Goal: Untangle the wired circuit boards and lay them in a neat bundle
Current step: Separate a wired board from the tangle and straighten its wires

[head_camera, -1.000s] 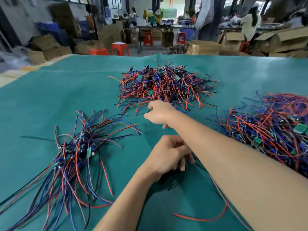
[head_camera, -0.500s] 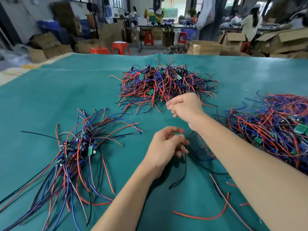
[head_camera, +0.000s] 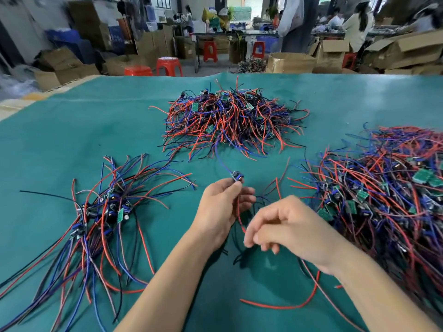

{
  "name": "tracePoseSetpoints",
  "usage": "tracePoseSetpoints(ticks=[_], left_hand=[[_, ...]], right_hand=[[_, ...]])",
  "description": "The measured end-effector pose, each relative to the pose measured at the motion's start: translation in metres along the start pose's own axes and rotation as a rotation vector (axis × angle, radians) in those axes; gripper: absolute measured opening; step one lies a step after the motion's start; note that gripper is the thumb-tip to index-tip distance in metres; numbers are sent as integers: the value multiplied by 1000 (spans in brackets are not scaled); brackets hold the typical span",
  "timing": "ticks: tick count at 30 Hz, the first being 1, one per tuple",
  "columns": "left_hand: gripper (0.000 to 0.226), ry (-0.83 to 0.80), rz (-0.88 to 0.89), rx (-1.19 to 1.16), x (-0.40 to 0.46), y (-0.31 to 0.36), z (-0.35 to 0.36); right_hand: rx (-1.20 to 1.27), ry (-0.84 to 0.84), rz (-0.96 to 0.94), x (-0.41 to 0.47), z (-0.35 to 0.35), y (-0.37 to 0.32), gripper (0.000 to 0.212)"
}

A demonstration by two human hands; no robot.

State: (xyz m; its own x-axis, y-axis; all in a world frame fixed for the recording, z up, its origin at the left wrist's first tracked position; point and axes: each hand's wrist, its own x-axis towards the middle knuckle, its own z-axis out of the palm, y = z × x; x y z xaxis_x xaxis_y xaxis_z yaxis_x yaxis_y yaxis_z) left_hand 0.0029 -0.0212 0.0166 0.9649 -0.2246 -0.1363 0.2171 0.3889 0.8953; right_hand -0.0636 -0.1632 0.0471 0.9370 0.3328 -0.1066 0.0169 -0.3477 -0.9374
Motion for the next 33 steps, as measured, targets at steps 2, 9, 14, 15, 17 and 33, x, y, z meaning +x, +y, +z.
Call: tracePoseSetpoints(ticks=[2, 9, 14, 15, 17, 33], left_hand=[[10, -27, 9, 41, -1, 0, -2], [17, -168, 52, 213, -6, -1, -2], [29, -425, 66, 455, -12, -2, -3], [32, -438, 63, 466, -12, -2, -4], [29, -458, 61, 463, -12, -1, -5], [21, -576, 58, 519, -9, -3, -9]], right_hand=[[6, -80, -17, 1, 4, 2, 16], [167, 528, -17, 13, -15, 21, 10], [436, 496, 44, 17, -17, 24, 18], [422, 454, 43, 16, -18, 23, 16], [435, 396, 39, 14, -21, 22, 13], [375, 1205, -198, 5, -64, 32, 31]])
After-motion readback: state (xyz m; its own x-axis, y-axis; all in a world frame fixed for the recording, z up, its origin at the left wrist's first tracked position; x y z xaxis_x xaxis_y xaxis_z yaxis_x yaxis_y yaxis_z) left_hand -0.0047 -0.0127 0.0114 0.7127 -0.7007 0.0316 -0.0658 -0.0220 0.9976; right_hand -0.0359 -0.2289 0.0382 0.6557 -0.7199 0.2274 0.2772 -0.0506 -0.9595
